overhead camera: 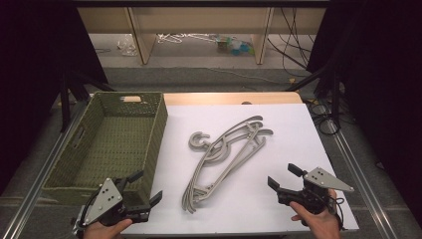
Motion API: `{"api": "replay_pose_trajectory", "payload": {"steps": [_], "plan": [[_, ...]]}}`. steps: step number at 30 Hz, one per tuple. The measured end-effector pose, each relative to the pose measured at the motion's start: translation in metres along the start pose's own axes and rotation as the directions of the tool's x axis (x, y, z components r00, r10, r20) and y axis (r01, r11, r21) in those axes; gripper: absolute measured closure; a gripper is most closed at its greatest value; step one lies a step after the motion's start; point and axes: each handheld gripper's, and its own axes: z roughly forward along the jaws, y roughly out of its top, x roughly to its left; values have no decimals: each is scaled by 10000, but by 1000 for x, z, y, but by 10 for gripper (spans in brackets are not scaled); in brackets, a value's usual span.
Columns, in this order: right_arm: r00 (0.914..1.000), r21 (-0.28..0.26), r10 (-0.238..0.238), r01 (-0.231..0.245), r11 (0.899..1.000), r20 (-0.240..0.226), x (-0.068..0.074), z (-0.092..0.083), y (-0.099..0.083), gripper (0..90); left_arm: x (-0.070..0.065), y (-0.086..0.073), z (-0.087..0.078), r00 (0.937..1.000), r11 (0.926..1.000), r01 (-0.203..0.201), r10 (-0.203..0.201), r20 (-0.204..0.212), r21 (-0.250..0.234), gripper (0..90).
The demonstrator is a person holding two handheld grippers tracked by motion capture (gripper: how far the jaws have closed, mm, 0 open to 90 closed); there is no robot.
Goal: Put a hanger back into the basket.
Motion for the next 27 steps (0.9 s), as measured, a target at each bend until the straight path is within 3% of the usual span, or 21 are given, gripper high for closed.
{"api": "replay_pose_trajectory", "payload": {"steps": [2,4,5,6,10,12,13,16,20,21,25,27], "plan": [[10000,134,-94,93,9999,12,0,0,1,160,0,0,0,10000,10000,12,-12,16,53,157],[9998,146,105,-103,9998,-157,1,2,0,165,-1,0,0,9999,9999,76,-77,104,81,157],[9999,401,-119,117,9991,56,0,1,1,166,-2,-1,2,9997,9999,100,-99,209,-39,157],[10000,264,24,-22,9996,-88,1,4,1,169,-1,0,1,9999,9998,-73,70,153,174,157],[10000,444,23,-23,9990,2,1,7,1,180,-4,-1,3,9998,9997,-80,76,186,236,157],[9998,532,166,-163,9984,-54,1,10,2,193,-4,-1,3,9998,9996,-95,91,184,256,157],[9998,880,185,-192,9959,88,1,9,3,205,-4,-1,3,9998,9996,-90,85,190,257,157],[9976,1095,684,-696,9915,147,1,14,4,207,-3,-1,3,9999,9997,-29,25,159,226,157],[9971,1404,734,-751,9872,173,6,23,9,215,-3,-1,4,9998,9997,-142,139,148,222,157],[9968,1521,792,-792,9852,61,9,27,11,217,-4,-1,4,9999,9998,-10,7,136,222,157],[9990,1766,303,-240,9840,-330,24,43,19,232,-5,-2,4,9998,9997,-52,47,207,226,157],[9992,2126,106,-22,9771,-381,30,52,23,240,-5,-2,4,9998,9995,-86,80,190,316,157]]}}
